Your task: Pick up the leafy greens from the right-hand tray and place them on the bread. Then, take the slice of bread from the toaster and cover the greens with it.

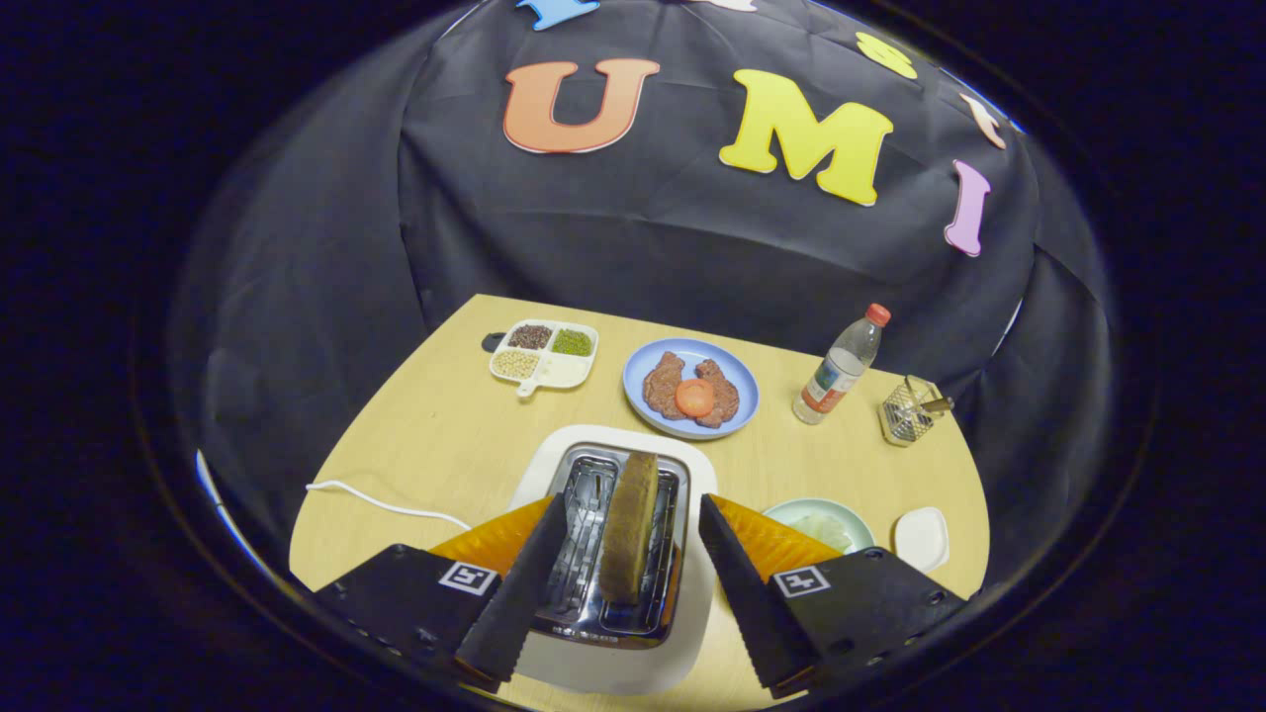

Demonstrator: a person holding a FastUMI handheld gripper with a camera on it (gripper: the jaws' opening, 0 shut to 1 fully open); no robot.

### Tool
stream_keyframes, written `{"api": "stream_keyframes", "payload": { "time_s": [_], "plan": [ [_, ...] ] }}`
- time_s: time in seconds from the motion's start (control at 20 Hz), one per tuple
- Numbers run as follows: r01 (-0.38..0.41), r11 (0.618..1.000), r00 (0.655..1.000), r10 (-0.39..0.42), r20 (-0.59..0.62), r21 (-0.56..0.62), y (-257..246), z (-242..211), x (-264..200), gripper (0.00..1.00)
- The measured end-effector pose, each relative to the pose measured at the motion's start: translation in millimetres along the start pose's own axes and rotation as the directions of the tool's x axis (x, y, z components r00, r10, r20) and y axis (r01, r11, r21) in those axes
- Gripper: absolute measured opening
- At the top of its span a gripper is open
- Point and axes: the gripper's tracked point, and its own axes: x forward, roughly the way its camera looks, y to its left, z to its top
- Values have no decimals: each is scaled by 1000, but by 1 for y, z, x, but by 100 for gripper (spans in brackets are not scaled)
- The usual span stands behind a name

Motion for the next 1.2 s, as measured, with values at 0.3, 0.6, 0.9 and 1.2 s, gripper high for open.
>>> {"api": "stream_keyframes", "payload": {
  "time_s": [0.3, 0.6, 0.9, 1.2],
  "plan": [
    [55, 998, 995, -54, -80, 7, -5, -12, 9, 47],
    [2, 1000, 996, 1, -92, 28, -6, -15, 1, 16],
    [-34, 995, 999, 38, -31, 98, -19, 9, -29, 16],
    [-96, 977, 995, 90, 41, 192, -40, 44, -63, 16]
  ]
}}
